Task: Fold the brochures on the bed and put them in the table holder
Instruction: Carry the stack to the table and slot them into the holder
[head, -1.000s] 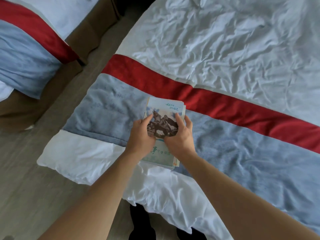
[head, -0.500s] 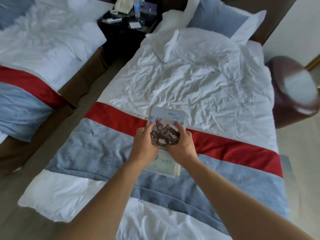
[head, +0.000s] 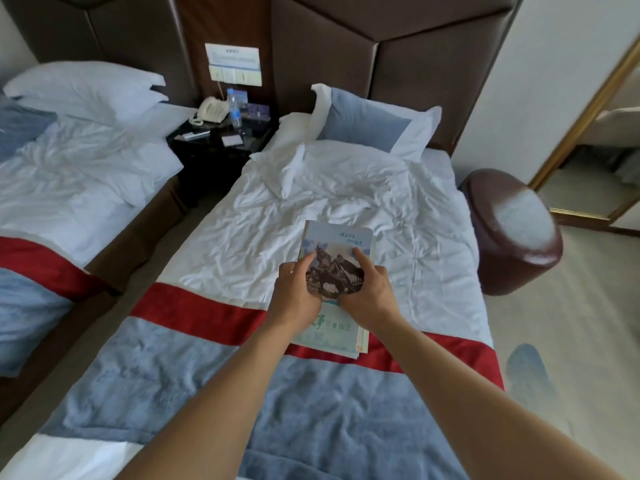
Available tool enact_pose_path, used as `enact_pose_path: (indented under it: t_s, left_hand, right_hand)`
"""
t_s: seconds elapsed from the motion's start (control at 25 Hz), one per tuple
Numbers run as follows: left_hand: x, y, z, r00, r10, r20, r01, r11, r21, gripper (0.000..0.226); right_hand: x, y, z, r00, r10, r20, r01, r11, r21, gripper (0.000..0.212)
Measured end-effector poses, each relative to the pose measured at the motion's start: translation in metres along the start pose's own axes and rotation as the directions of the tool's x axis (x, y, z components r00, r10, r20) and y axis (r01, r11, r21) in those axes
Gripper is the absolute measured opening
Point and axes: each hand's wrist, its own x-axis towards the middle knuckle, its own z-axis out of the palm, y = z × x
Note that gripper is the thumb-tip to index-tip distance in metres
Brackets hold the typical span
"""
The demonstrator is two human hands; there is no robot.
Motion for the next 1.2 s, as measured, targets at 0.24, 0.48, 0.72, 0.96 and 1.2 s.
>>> enact_pose_path:
  t_s: [0.24, 0.48, 0.72, 0.96, 1.2]
  left_hand:
    - [0.03, 0.086, -0.029, 0.988, 0.149, -0.034, -0.15, 0.988, -0.031, 0.074]
    - [0.045, 0.123, -0.048, 0.964, 0.264, -0.036, -0.264, 0.965, -0.002, 0.071]
    - [0.038, 0.162, 0.006, 0.908, 0.406, 0.107, -0.404, 0.914, -0.044, 0.068]
    - [-0.026, 0.241, 0.114, 0.758, 0.558, 0.338, -0.533, 0.829, -0.173, 0.072]
    - [-0.149, 0.331, 0.228, 0.538, 0.664, 0.519, -0.625, 0.727, -0.283, 0.072]
  right_hand:
    - [0.016, -0.056, -0.082, 0.99, -0.04, -0.134, 0.041, 0.999, 0.0, 0.094]
    - [0.012, -0.085, -0.113, 0.971, -0.056, -0.231, 0.061, 0.998, 0.017, 0.094]
    - [-0.025, -0.048, -0.16, 0.913, 0.043, -0.406, -0.04, 0.999, 0.017, 0.092]
    - [-0.126, 0.029, -0.247, 0.769, 0.256, -0.587, -0.244, 0.965, 0.1, 0.091]
    - [-0.277, 0.11, -0.335, 0.54, 0.42, -0.729, -0.391, 0.893, 0.225, 0.093]
